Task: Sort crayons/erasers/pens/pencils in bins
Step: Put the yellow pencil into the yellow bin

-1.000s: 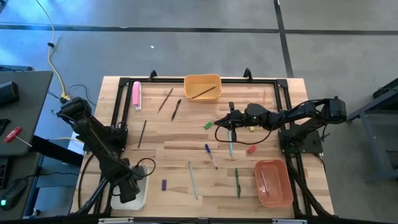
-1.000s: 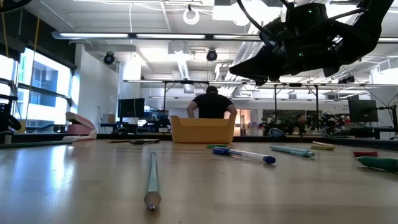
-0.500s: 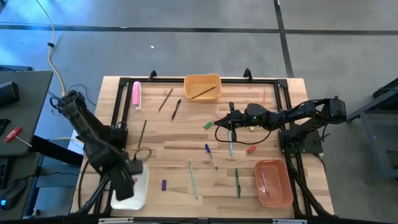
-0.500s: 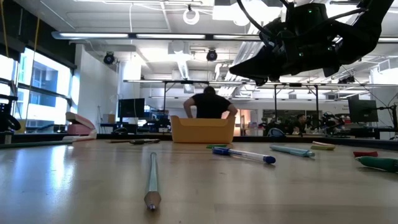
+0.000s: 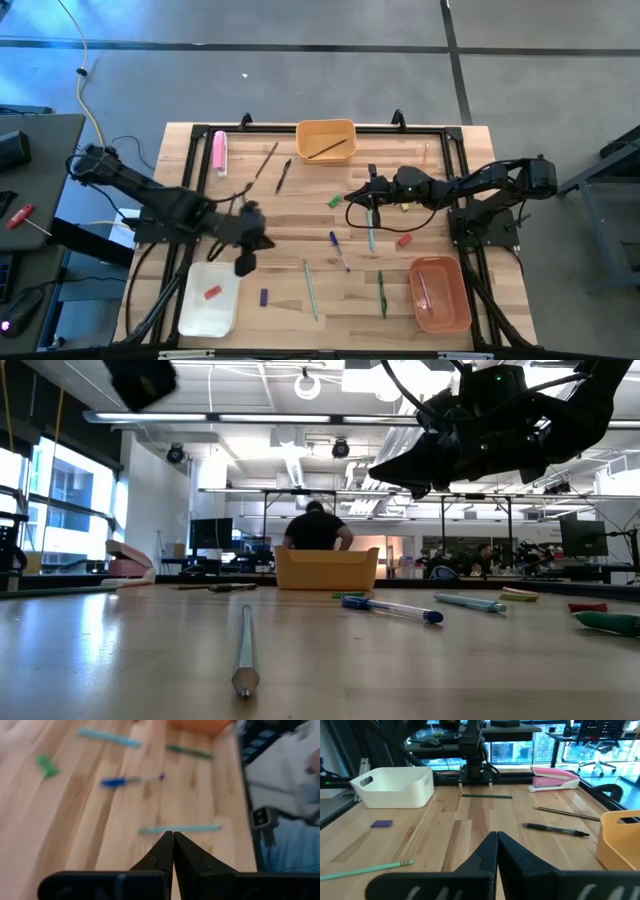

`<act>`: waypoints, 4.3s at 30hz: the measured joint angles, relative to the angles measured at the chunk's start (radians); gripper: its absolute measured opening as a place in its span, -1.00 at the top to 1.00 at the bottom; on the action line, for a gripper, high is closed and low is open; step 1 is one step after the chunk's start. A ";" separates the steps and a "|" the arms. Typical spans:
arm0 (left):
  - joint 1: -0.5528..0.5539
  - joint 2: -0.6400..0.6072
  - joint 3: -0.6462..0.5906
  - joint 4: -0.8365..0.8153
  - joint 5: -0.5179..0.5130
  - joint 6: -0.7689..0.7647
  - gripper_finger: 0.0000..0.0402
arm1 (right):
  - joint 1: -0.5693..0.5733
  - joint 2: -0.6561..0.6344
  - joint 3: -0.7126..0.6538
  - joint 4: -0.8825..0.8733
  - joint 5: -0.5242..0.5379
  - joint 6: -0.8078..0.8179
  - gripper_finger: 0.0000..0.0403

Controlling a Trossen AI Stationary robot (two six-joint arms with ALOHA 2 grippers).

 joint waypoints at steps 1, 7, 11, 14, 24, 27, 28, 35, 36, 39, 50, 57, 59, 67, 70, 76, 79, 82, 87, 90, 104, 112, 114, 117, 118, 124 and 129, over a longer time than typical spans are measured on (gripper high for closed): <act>0.035 -0.001 -0.050 0.099 0.041 0.041 1.00 | 0.000 0.000 0.000 0.000 0.008 0.003 1.00; 0.218 0.020 -0.324 0.711 0.205 0.197 1.00 | 0.000 0.000 0.000 -0.003 0.056 0.021 1.00; 0.323 0.050 -0.449 0.999 0.215 0.259 1.00 | 0.000 0.000 0.000 -0.012 0.065 0.028 1.00; 0.392 0.083 -0.510 1.160 0.214 0.289 1.00 | 0.000 0.000 0.001 -0.032 0.111 0.069 1.00; 0.583 0.218 -0.550 1.488 0.283 0.338 1.00 | 0.032 -0.072 0.095 -0.497 0.366 0.334 0.99; 0.640 0.271 -0.550 1.543 0.369 0.335 1.00 | 0.068 -0.079 0.169 -0.736 0.452 0.416 0.97; 0.658 0.293 -0.550 1.561 0.387 0.329 1.00 | 0.078 -0.079 0.194 -0.810 0.464 0.450 0.96; 0.736 0.435 -0.550 1.697 0.426 0.305 1.00 | 0.147 -0.079 0.332 -1.217 0.506 0.743 0.75; 0.741 0.452 -0.550 1.713 0.428 0.303 1.00 | 0.153 -0.079 0.355 -1.277 0.513 0.781 0.70; 0.751 0.491 -0.550 1.745 0.428 0.296 1.00 | 0.160 -0.079 0.430 -1.474 0.548 0.887 0.51; 0.752 0.526 -0.550 1.790 0.482 0.285 1.00 | -0.015 -0.093 0.531 -1.999 0.612 1.143 0.15; 0.749 0.526 -0.550 1.790 0.497 0.268 1.00 | -0.271 -0.152 0.328 -1.795 0.545 1.103 0.32; 0.747 0.526 -0.550 1.790 0.497 0.269 1.00 | -0.335 -0.154 0.286 -1.732 0.533 1.076 0.35; 0.746 0.526 -0.550 1.788 0.497 0.268 1.00 | -0.514 -0.154 0.173 -1.561 0.500 1.006 0.37; 0.746 0.526 -0.550 1.788 0.497 0.269 1.00 | -0.553 -0.154 0.144 -1.517 0.488 0.981 0.37; 0.746 0.526 -0.550 1.788 0.497 0.269 1.00 | -0.588 -0.152 0.092 -1.399 0.435 0.958 0.37; 0.747 0.526 -0.550 1.788 0.497 0.268 1.00 | -0.596 -0.151 0.079 -1.395 0.437 0.958 0.38; 0.747 0.526 -0.550 1.788 0.497 0.266 1.00 | -0.599 -0.151 0.065 -1.381 0.439 0.955 0.38; 0.747 0.526 -0.550 1.787 0.485 0.237 1.00 | -0.598 -0.156 0.025 -1.337 0.448 0.963 0.38; 0.748 0.526 -0.550 1.787 0.480 0.218 1.00 | -0.598 -0.155 0.020 -1.338 0.449 0.964 0.43; 0.810 0.525 -0.550 1.781 0.548 0.060 1.00 | -0.583 -0.190 0.046 -1.349 0.364 0.761 0.95; 0.817 0.525 -0.549 1.781 0.547 0.012 1.00 | -0.439 -0.381 0.005 -1.209 0.327 0.687 0.98; 0.815 0.525 -0.543 1.779 0.544 -0.010 0.98 | -0.379 -0.418 -0.032 -1.103 0.345 0.699 0.98; 0.790 0.525 -0.520 1.772 0.540 -0.021 0.92 | -0.281 -0.447 -0.101 -0.861 0.353 0.697 0.98; 0.775 0.525 -0.509 1.771 0.541 -0.022 0.89 | -0.249 -0.447 -0.129 -0.761 0.359 0.693 0.98; 0.684 0.532 -0.382 1.655 0.509 -0.019 0.67 | -0.073 -0.376 -0.297 -0.093 0.424 0.594 0.98; 0.622 0.608 -0.247 1.608 0.469 0.013 0.48 | 0.038 -0.291 -0.325 0.156 0.480 0.496 0.98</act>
